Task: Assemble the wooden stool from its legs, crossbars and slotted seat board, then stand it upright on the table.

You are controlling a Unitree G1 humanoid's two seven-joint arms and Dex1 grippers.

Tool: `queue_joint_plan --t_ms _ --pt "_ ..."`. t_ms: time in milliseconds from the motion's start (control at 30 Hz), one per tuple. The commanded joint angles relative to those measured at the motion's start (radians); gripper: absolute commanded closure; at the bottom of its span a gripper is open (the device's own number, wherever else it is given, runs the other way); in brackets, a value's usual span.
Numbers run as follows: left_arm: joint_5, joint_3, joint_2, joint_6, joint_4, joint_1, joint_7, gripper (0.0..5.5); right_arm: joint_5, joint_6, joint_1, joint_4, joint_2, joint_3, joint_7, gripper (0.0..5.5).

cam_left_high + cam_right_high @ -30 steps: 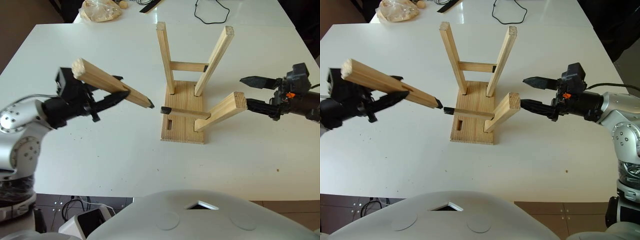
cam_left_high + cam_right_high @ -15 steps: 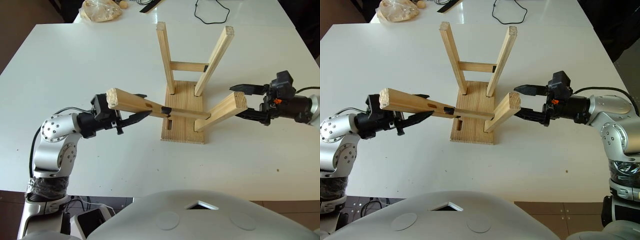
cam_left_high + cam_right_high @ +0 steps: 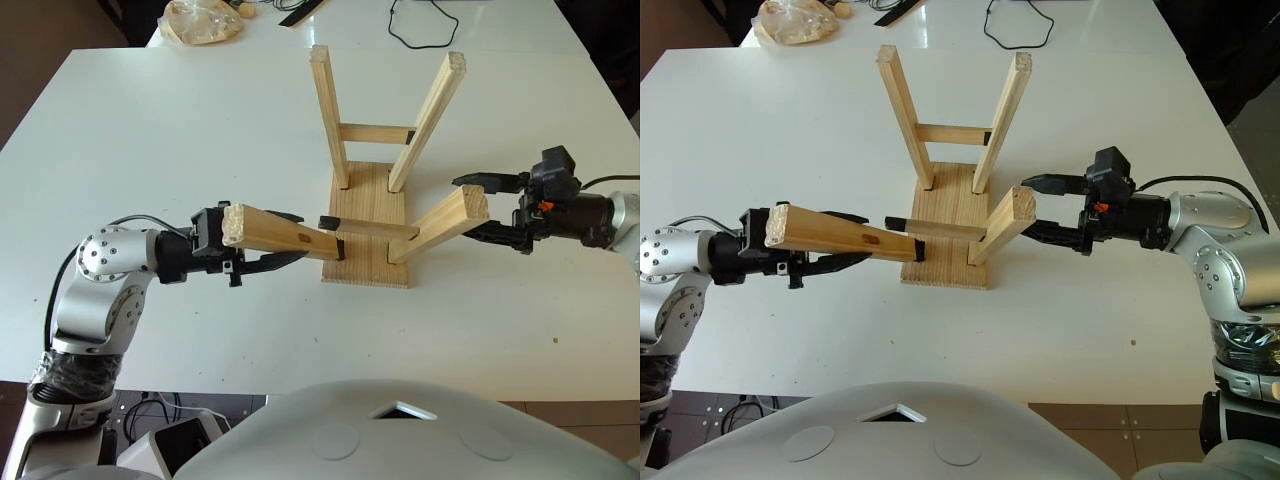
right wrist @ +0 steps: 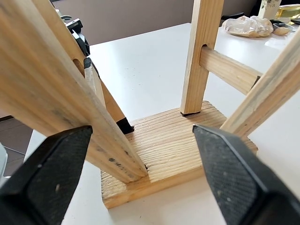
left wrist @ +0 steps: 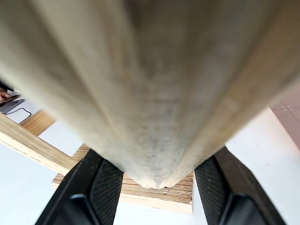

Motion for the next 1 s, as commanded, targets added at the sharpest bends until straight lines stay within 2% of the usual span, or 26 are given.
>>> queue_joint_plan --t_ms 33,167,500,800,1000 --pt "0.011 -0.057 0.087 0.193 0.030 -0.044 -0.025 3.45 -0.020 -0.022 0.004 -0.023 0.002 0.008 0.006 1.55" --pt "0.024 -0.092 0.089 0.226 0.062 -0.114 -0.027 3.45 -0.033 -0.033 0.005 -0.029 0.009 0.026 0.006 1.55" --pt "0.131 -0.152 0.101 0.094 0.087 -0.138 -0.078 3.45 -0.047 -0.053 0.017 -0.035 0.012 0.034 0.011 1.55" --pt "0.107 -0.175 0.097 0.136 0.102 -0.186 -0.107 3.45 -0.057 -0.064 0.020 -0.039 0.010 0.050 0.018 1.55" --pt "0.128 -0.173 0.097 0.154 0.078 -0.184 -0.057 3.45 -0.050 -0.064 0.013 -0.046 0.013 0.041 0.011 1.55"
